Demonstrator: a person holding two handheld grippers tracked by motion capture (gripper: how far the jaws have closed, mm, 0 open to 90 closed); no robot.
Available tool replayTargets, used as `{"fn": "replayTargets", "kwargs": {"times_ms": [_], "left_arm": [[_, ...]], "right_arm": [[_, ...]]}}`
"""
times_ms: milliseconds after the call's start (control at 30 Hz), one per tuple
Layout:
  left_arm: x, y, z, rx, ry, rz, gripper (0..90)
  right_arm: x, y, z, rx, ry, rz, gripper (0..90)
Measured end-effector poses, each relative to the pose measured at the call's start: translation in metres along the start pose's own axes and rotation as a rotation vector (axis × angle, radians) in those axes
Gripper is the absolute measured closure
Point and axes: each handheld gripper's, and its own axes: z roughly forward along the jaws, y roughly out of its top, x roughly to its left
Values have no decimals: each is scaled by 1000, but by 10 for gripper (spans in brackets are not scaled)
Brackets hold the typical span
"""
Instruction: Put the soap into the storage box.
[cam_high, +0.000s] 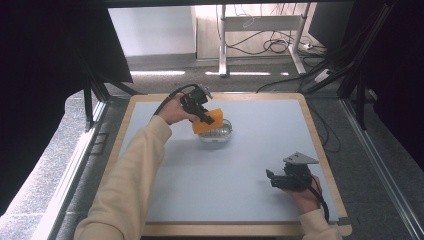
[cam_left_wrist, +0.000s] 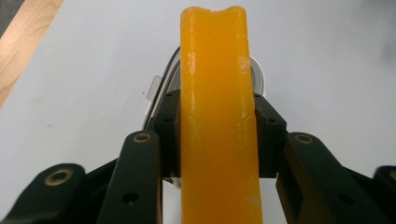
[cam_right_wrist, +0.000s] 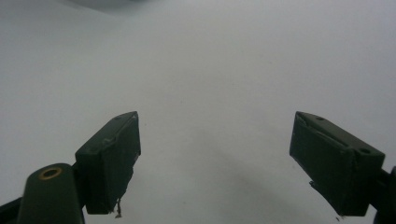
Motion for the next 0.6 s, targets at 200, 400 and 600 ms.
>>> {"fn": "replayTargets", "kwargs": {"times_ms": [200,400,600], "left_arm": [[4,5,8,10,-12,21,625],[6,11,21,8,-29,36,625],[8,16,29,32,-45,69,625]], "right_arm": [[0,0,0,2,0,3,168],[1,0,1,5,0,0,168],[0,0,1,3,-1,0,168]]}}
